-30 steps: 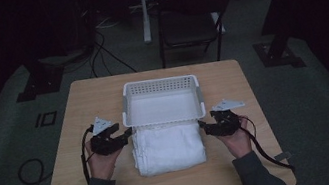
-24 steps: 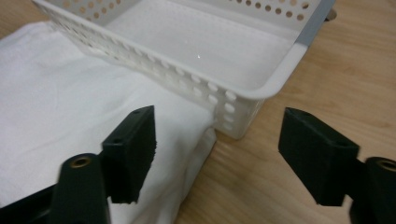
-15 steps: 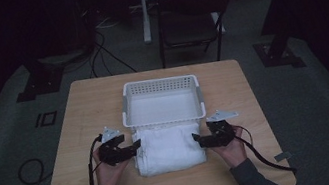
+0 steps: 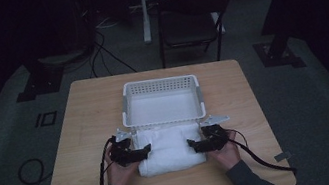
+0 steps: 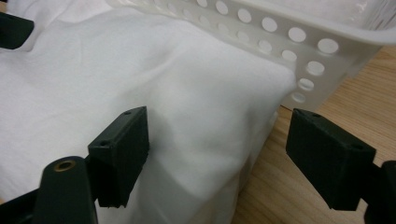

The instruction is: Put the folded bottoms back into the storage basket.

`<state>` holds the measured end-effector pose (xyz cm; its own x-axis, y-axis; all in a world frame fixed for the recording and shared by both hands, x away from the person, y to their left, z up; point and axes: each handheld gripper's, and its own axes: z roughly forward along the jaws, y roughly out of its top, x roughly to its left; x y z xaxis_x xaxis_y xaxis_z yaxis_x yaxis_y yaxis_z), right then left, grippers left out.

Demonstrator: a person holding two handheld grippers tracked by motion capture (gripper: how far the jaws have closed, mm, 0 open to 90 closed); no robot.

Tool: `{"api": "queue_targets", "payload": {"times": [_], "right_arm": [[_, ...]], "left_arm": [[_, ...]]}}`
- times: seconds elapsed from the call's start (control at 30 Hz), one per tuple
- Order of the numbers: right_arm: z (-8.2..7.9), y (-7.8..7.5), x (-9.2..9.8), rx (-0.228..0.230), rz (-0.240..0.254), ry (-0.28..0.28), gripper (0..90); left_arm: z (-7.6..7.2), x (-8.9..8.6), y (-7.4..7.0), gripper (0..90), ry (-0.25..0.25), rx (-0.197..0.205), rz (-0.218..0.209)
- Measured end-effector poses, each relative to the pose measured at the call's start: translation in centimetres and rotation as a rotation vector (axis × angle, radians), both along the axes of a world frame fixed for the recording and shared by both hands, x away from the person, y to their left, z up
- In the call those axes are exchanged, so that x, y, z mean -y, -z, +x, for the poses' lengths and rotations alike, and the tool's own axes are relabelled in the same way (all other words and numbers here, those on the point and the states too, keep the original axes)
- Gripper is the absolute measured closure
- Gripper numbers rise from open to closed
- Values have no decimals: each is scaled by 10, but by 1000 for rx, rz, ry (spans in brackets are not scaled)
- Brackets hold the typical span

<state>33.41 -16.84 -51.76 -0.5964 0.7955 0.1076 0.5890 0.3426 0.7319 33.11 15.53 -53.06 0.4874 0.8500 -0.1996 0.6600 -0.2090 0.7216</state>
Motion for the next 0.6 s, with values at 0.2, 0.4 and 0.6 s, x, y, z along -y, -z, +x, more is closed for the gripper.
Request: {"api": "queue_targets", "payload": {"times": [0.2,0.4,0.6], "right_arm": [[4,11,-5,-29,-36,6,165],[12,19,0,-115,23,19,139],[20,28,8,-200,121,11,142]], "left_arm": [[5,-5,11,111,7,-58,-61],[11,-12,20,108,24,-114,-143],[13,-11,20,109,41,-111,-144]]}}
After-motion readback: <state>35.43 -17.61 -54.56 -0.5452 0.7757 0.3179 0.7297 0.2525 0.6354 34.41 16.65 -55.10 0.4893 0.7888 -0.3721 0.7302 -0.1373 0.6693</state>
